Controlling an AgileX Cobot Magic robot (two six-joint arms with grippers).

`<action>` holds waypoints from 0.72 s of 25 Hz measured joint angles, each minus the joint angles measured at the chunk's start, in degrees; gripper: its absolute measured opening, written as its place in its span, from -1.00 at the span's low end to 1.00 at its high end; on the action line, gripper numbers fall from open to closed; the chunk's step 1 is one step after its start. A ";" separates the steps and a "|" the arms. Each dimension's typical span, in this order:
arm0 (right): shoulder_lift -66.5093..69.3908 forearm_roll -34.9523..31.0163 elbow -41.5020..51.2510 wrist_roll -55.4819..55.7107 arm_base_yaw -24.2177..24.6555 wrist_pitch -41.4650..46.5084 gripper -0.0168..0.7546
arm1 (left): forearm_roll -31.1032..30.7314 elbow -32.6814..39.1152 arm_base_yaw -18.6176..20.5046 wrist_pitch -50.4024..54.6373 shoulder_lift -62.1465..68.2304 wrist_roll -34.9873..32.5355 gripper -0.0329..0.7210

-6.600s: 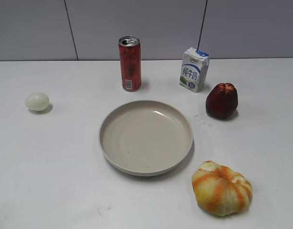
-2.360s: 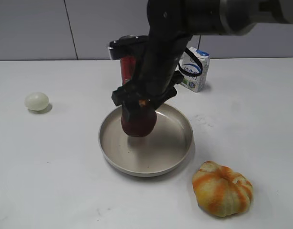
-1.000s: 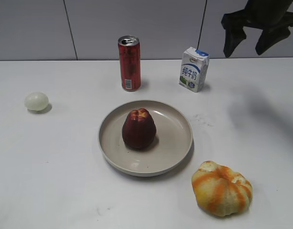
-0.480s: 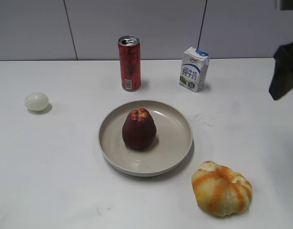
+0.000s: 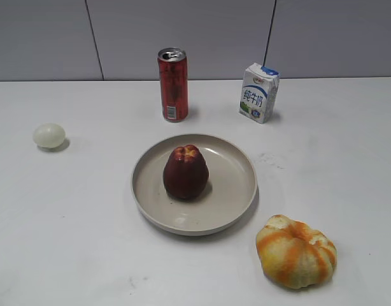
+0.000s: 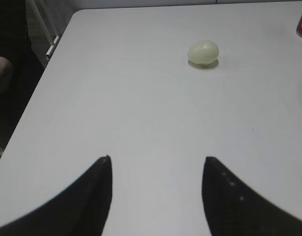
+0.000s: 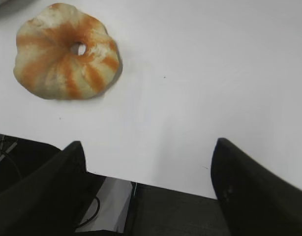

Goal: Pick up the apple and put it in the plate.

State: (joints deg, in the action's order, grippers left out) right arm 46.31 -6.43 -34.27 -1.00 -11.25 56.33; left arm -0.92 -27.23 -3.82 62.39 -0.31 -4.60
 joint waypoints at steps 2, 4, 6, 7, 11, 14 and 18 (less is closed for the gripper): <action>-5.51 0.46 2.96 -0.18 0.00 -0.12 0.58 | 0.00 0.00 0.00 0.00 0.00 0.00 0.27; -10.98 0.88 3.73 -0.22 0.00 0.59 0.58 | 0.00 0.00 0.00 0.00 0.00 0.00 0.27; -16.66 1.08 4.00 -0.22 0.00 0.93 0.58 | 0.00 0.00 0.00 0.00 0.00 0.04 0.27; -18.97 1.08 4.25 -0.22 0.00 1.18 0.58 | 0.00 0.00 0.00 0.00 0.00 0.04 0.27; -28.72 1.25 5.44 -0.23 0.00 3.04 0.58 | 0.00 0.00 0.00 0.00 0.00 0.04 0.27; -34.21 1.25 5.48 -0.23 0.00 3.16 0.58 | 0.00 0.00 0.00 0.00 0.00 0.04 0.27; -41.20 1.30 5.50 -0.23 0.00 3.45 0.58 | 0.00 0.00 0.00 0.00 0.00 0.04 0.27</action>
State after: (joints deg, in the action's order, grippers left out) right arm 5.12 -5.13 -28.77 -1.24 -11.25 59.78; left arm -0.92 -27.23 -3.82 62.39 -0.31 -4.55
